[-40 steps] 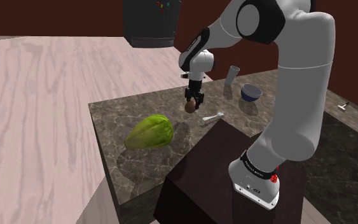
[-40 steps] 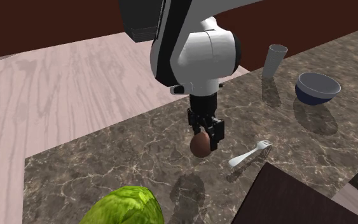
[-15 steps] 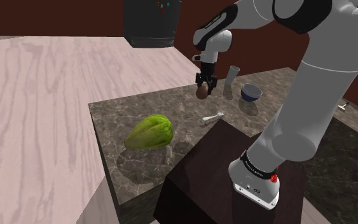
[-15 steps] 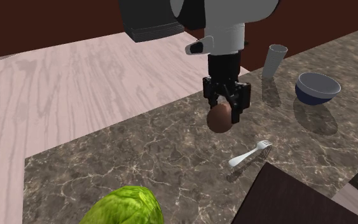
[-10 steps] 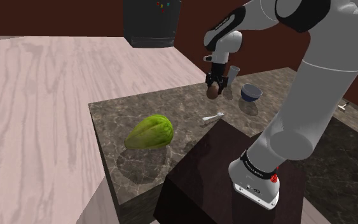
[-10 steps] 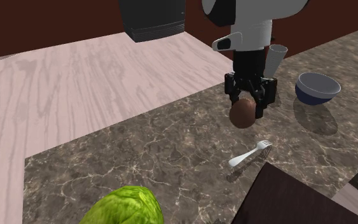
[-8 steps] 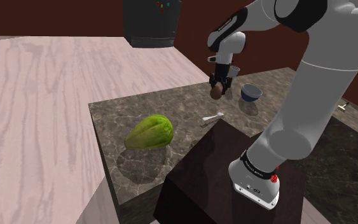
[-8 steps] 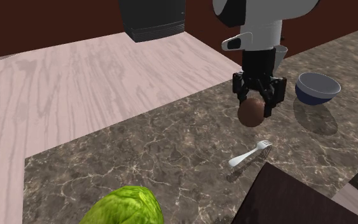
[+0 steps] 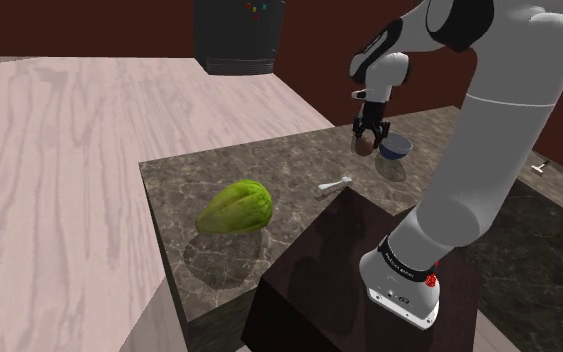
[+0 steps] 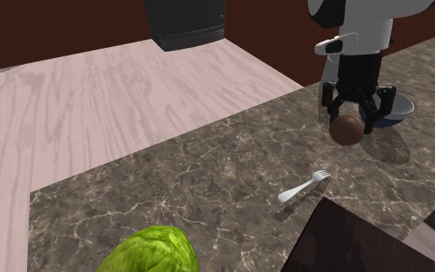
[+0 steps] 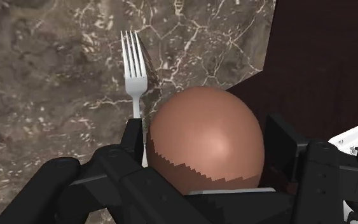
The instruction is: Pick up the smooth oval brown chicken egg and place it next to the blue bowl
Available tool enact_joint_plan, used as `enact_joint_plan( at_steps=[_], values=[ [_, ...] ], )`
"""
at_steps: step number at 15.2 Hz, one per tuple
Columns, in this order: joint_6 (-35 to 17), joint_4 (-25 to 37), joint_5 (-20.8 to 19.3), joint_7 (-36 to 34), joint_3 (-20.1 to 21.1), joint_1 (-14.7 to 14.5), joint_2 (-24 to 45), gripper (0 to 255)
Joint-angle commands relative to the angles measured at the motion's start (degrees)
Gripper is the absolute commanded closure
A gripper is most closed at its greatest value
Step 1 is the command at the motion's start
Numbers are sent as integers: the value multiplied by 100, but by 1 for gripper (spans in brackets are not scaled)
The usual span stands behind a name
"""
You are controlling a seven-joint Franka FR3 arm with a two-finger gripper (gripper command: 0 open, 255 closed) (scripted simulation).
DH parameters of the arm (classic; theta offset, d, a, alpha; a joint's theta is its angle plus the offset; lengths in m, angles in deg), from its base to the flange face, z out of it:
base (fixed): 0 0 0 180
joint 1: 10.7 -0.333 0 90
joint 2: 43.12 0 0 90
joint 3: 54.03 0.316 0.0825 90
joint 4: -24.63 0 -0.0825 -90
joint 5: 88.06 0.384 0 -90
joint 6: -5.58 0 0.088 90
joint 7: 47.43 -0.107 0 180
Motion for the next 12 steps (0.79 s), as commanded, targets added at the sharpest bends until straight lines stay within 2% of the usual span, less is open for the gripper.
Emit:
enact_joint_plan(
  at_steps=[1, 12],
  values=[
    [6, 104, -20, 286, -87, 209, 105, 255],
    [185, 1320, 246, 1841, -219, 1658, 1196, 255]
  ],
)
